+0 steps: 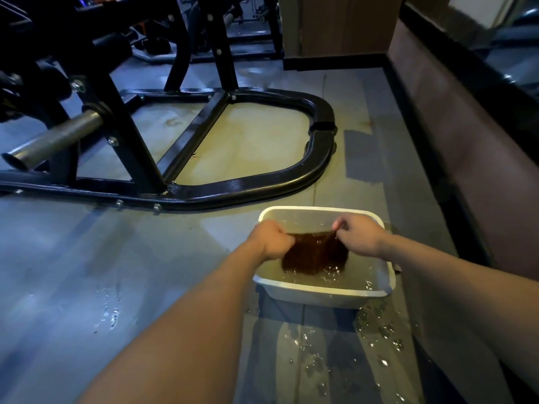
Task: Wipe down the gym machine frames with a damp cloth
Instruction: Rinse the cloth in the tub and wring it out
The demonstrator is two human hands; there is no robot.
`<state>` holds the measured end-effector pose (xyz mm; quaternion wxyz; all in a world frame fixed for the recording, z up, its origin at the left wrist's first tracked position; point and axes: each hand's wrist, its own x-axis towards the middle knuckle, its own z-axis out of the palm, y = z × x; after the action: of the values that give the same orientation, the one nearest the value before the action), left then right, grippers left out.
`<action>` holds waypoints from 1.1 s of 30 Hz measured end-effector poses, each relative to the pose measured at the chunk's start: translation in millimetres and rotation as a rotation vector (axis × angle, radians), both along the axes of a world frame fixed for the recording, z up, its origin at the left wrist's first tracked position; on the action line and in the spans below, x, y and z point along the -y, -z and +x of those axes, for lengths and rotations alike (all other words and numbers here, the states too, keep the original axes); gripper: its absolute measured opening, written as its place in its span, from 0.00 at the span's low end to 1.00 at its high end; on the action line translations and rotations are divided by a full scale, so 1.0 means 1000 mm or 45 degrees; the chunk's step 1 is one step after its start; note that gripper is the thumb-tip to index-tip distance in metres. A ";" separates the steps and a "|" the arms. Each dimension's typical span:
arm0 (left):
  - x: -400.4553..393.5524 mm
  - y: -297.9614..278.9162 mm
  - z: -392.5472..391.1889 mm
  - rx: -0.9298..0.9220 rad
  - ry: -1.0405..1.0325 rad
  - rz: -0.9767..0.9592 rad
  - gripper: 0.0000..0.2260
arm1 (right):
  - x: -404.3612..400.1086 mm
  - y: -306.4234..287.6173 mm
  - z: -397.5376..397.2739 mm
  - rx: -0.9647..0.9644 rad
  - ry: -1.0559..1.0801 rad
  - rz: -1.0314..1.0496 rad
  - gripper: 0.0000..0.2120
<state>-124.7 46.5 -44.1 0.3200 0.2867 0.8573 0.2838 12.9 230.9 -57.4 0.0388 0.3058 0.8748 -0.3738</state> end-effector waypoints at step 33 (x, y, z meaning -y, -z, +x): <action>-0.004 0.017 0.011 -0.222 0.379 -0.449 0.05 | 0.016 0.007 0.001 0.266 -0.239 0.134 0.07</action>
<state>-113.9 50.1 -61.2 0.3281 0.3729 0.8663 0.0538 14.2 214.9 -64.5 0.1482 0.2616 0.9091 -0.2883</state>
